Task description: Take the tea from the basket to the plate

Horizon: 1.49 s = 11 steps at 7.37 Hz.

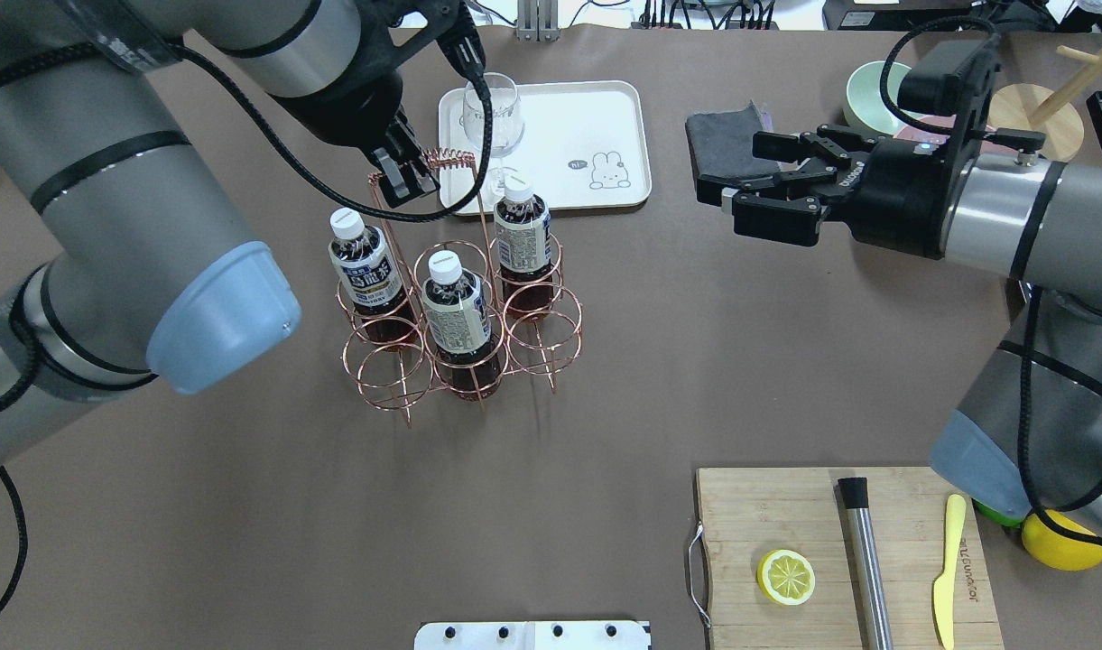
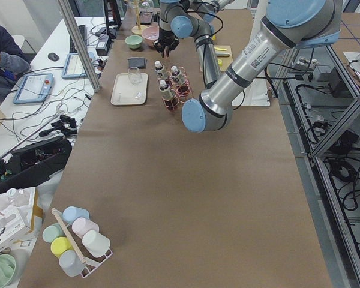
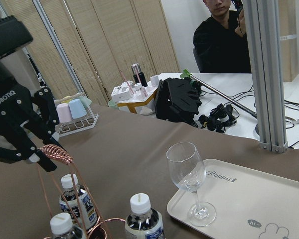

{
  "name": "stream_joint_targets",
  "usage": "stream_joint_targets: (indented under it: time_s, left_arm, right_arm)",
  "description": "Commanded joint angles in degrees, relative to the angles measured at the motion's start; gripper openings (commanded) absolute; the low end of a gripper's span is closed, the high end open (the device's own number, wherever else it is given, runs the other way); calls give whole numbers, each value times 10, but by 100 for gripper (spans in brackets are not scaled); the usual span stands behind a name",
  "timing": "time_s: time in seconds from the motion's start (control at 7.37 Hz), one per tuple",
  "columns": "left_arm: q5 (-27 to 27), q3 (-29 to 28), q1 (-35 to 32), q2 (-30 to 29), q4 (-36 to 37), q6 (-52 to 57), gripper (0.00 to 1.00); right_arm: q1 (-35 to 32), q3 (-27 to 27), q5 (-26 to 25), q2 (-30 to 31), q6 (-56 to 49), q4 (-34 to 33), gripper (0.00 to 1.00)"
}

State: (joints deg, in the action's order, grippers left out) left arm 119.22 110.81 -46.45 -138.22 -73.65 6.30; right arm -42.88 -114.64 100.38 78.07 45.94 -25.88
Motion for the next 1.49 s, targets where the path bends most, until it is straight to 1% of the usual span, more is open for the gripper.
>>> stream_joint_targets:
  time_s: [0.0, 0.14, 0.27, 0.41, 0.54, 0.81, 0.95, 1.09, 1.36]
  left_arm:
    - [-41, 1, 51, -31, 10, -71, 0]
    - [-61, 0, 69, -49, 20, -87, 0]
    - [-78, 0, 85, -59, 26, -100, 0]
    - [-83, 0, 98, -64, 30, -103, 0]
    - [-83, 0, 102, -70, 31, -103, 0]
    - [-97, 8, 120, -73, 29, -96, 0]
    - [-118, 13, 126, -73, 27, -72, 0]
    - [-136, 16, 136, -72, 26, -32, 0]
    - [-143, 18, 146, -62, 19, -9, 0]
  right_arm:
    - [20, -65, -7, 65, 0, 15, 100]
    - [34, -76, -12, 73, -1, 16, 100]
    - [54, -78, -39, 81, -8, 29, 100]
    - [79, -78, -74, 87, -14, 58, 100]
    - [91, -78, -91, 88, -29, 76, 100]
    - [97, -73, -98, 95, -89, 89, 100]
    - [99, -64, -97, 98, -127, 92, 100]
    - [100, -44, -97, 99, -162, 104, 100]
    - [105, 21, -97, 97, -184, 205, 100]
